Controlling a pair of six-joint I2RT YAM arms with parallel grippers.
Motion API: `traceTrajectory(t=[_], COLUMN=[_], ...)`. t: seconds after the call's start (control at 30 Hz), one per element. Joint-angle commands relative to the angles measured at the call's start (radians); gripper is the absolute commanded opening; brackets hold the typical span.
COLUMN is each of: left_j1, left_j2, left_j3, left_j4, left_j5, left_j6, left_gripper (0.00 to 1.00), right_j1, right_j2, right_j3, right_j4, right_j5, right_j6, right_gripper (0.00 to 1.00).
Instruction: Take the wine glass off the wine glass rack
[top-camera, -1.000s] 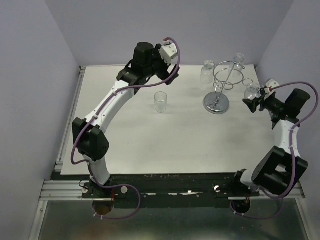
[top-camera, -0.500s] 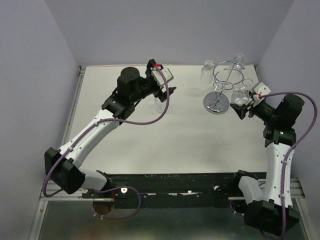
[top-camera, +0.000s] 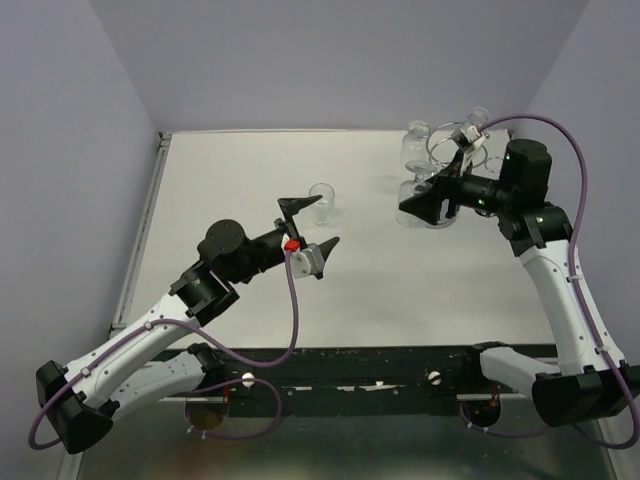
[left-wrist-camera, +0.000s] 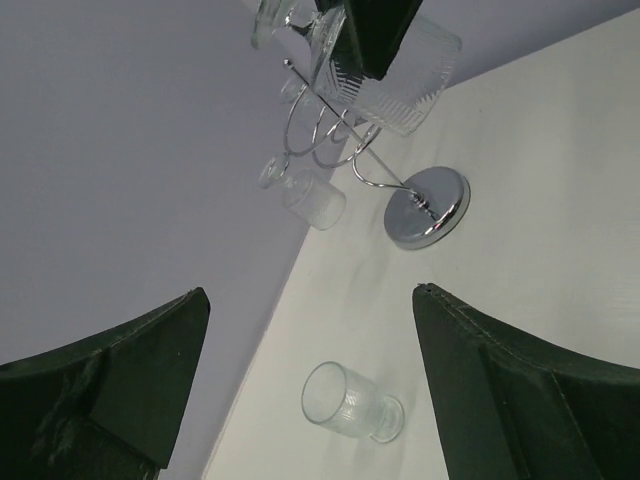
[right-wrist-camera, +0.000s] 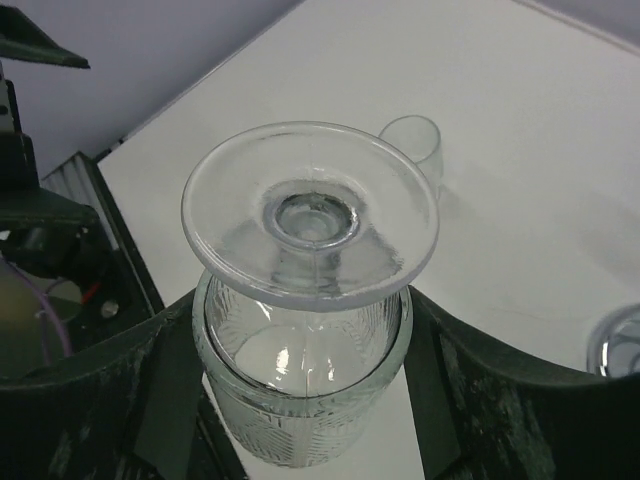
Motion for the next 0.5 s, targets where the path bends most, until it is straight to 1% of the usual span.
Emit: traceTrajectory(t=[0.0,0.07,0.13,0.17,0.23,0.27,0.33,0.47], left_j1=[-0.031,-0.034,-0.038,-0.046,-0.067,-0.083,-0.097,-0.103], left_j2=[-0.025,-0.011,0.009,0.022,0.061,0.088,0.14,0.22], left_j3=[-0.059,-0.057,-0.062,-0.074,-0.09,-0.085,-0.052,0.019], left_j4=[0.131,0.185,0.217,0.255,0.347,0.381,0.426,0.444], left_j5=[-0.085,-0.151,-0.194,-0.211,-0.265,-0.298,-0.323,-0.316], left_j6=[0.044,-0.001,0.007,0.022,0.06,0.077,0.103,0.119], left_gripper=[0.97,0.92,0.83,0.79,0.75,0.75,0.74,0.73], right_j1=[0.03,0.035,0.047,0.055,0.081,0.098,0.121,0.135], right_j2=[0.06,0.109,0.149,0.169,0.195,0.203,0.217,0.248], right_j3=[0.076,0.119,0.152,0.169,0.205,0.217,0.243,0.286], right_j4=[0.075,0.088,0.127,0.143,0.151,0.151,0.136,0.11], right_j5=[0.036,0.04,0.066,0.103,0.213,0.296,0.381,0.392], right_j6=[0.254,0.32,0.437,0.48,0.576,0.636,0.722,0.88], right_gripper=[0.01,0.01,0.01,0.01,0.01,0.01,0.01,0.01])
